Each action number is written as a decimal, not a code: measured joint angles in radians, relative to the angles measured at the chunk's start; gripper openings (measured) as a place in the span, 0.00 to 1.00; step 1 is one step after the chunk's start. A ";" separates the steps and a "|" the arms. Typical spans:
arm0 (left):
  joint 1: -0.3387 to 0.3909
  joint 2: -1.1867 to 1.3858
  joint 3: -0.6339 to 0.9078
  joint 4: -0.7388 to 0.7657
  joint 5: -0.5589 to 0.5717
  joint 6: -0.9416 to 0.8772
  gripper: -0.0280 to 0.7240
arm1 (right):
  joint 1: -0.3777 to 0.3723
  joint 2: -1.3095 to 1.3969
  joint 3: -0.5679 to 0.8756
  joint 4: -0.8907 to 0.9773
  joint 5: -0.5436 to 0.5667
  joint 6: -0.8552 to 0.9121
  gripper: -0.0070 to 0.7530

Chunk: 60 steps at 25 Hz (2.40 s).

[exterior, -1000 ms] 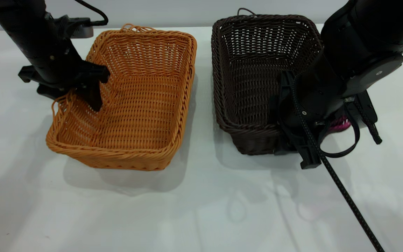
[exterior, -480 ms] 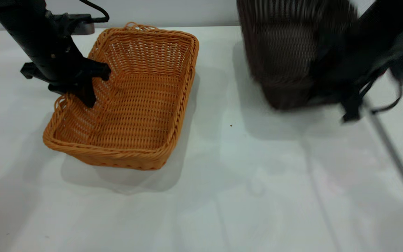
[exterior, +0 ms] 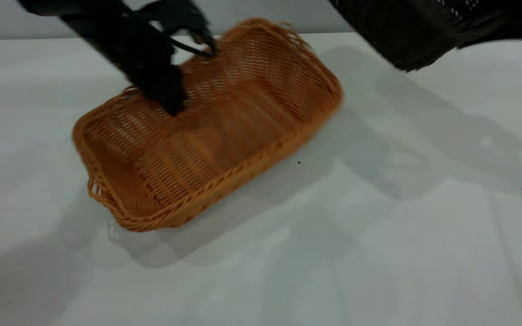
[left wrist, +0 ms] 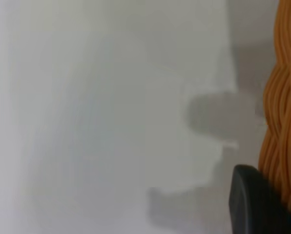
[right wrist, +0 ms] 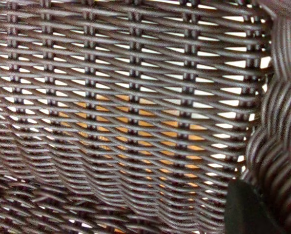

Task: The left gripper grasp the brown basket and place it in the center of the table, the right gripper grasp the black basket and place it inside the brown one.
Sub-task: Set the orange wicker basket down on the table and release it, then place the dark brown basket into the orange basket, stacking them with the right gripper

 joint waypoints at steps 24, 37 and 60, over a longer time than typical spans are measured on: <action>-0.180 0.046 -0.002 0.037 -0.113 0.305 0.43 | -0.048 0.000 -0.203 -0.190 0.238 -0.010 0.14; -0.180 -0.301 0.015 0.045 0.139 0.167 0.66 | -0.146 0.000 -0.395 -0.162 0.297 0.019 0.14; -0.178 -1.091 0.019 0.063 0.614 0.002 0.65 | 0.426 0.256 -0.403 -0.615 0.215 0.214 0.14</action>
